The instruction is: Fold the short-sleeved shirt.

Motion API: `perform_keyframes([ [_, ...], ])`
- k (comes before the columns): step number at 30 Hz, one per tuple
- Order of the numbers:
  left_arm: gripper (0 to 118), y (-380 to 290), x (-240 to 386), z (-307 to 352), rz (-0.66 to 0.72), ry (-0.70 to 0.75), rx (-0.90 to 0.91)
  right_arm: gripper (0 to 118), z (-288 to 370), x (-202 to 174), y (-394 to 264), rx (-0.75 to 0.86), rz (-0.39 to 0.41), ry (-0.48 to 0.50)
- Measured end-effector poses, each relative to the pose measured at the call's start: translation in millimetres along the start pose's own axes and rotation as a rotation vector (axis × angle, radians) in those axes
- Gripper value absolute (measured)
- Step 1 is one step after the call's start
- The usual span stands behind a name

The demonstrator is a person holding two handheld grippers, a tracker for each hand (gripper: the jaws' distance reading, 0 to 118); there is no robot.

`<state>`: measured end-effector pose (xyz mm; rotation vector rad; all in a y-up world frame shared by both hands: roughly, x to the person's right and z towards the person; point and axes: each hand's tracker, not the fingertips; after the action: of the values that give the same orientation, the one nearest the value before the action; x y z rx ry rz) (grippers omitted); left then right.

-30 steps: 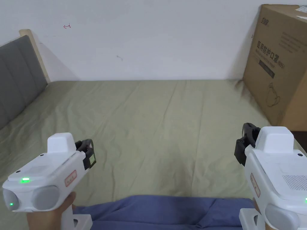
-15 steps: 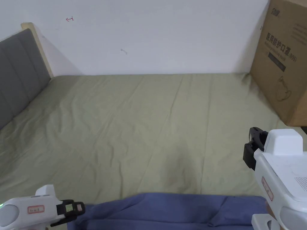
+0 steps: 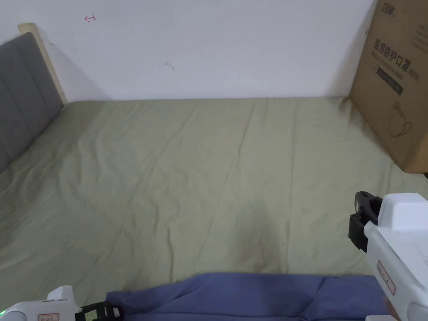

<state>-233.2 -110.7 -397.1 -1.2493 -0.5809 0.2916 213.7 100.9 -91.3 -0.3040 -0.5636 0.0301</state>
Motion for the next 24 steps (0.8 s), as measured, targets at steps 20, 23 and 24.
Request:
perform_keyframes([
  [20,7,2.3,47.5,41.6,-0.153,0.091,0.135,0,3.8,19.9,9.4,0.017,-0.044,-0.005],
  [23,7,9.4,45.3,56.9,-0.184,0.141,0.158,0,4.7,20.8,11.4,0.025,-0.050,0.003],
  [24,6,12.1,46.0,63.9,-0.189,0.160,0.159,0,5.2,21.2,12.0,0.029,-0.052,0.006],
])
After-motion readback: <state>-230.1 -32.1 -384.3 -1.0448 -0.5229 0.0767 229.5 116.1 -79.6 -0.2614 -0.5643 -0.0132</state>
